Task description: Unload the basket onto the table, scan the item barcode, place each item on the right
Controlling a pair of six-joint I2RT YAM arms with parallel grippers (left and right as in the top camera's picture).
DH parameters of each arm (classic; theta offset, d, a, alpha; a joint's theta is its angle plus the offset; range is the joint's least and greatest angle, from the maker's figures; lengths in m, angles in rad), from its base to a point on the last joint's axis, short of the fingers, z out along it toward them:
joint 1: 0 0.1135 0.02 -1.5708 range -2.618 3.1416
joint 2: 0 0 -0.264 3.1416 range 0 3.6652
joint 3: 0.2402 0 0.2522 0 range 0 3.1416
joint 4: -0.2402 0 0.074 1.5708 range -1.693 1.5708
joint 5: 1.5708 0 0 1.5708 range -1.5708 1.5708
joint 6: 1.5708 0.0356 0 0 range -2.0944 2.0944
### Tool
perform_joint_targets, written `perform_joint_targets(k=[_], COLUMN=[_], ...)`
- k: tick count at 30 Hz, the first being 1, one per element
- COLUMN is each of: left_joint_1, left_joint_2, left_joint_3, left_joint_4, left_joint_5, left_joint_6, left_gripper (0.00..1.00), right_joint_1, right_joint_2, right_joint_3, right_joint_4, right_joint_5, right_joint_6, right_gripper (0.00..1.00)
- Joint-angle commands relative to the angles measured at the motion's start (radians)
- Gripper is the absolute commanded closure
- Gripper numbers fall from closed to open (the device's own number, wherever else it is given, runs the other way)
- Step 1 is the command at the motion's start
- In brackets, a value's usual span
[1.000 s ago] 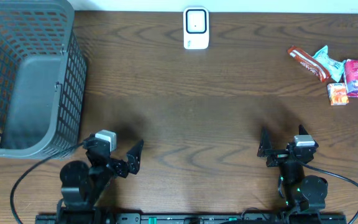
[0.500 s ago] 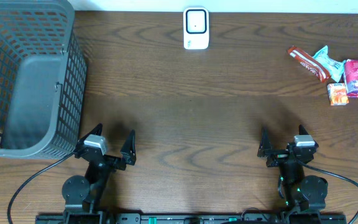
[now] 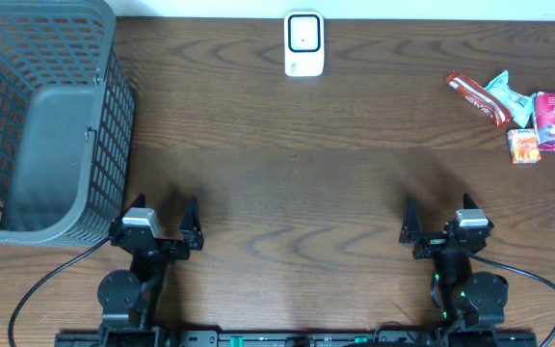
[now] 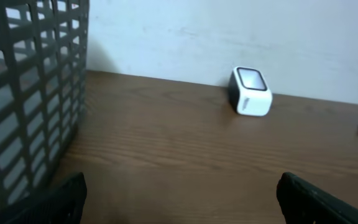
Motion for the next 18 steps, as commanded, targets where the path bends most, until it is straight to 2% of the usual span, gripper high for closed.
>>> perform_joint_targets(k=[1, 6, 18], left_joint_1=[0.005, 0.005, 0.005], left_joint_2=[-0.009, -0.009, -0.009], left_joint_3=[-0.019, -0.019, -0.019], left_joint_4=[-0.036, -0.038, -0.042], left_joint_5=[-0.017, -0.017, -0.043], left_joint_6=[0.090, 0.153, 0.154], left_gripper=[0.02, 0.02, 0.02], right_joint_1=[-0.007, -0.007, -0.007], right_joint_2=[-0.006, -0.006, -0.006], right_joint_3=[-0.002, -0.002, -0.002], right_joint_4=[-0.004, -0.004, -0.004], right_joint_5=[0.005, 0.005, 0.005], right_joint_6=[-0.015, -0.015, -0.015], right_gripper=[0.01, 0.01, 0.01])
